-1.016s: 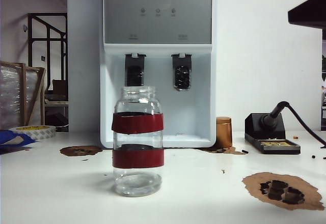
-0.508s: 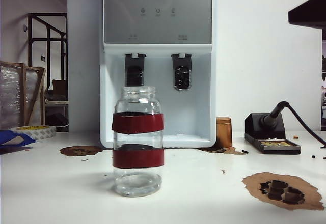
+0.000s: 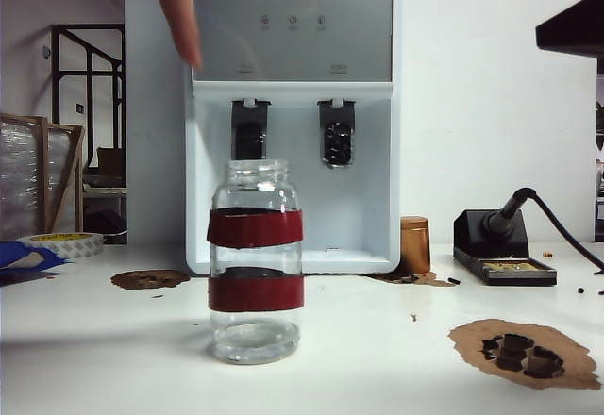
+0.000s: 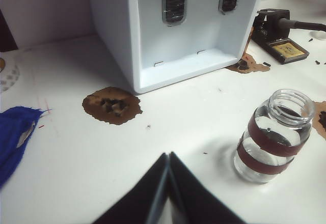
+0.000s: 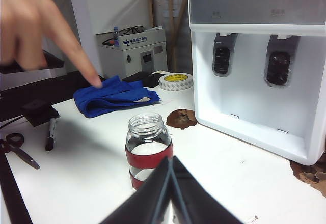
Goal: Pick up the water bottle with two loops of red belts, then reach the front water dispenser and gently press the gray-black baffle horizontally to get a little water.
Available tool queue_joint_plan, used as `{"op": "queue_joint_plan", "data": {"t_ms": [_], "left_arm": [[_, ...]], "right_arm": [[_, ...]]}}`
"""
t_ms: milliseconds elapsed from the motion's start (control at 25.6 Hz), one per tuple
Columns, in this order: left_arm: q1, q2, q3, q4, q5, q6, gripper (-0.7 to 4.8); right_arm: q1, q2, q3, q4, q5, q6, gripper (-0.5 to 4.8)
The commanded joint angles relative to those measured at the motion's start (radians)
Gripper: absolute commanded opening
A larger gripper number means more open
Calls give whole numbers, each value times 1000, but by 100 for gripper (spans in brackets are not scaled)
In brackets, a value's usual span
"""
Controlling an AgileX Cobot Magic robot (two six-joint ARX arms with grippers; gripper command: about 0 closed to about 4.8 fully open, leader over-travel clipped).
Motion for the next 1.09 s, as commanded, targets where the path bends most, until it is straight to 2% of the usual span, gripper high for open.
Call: {"op": "queue_joint_plan", "data": {"t_ms": [39,1094], "left_arm": [[1,1,5,10,37,-1,-5],[1,1,5,3,46,0,-5]], "right_arm": [[-1,0,1,5,9,-1,-1],[-1,0,1,0,10,-1,-1]]}}
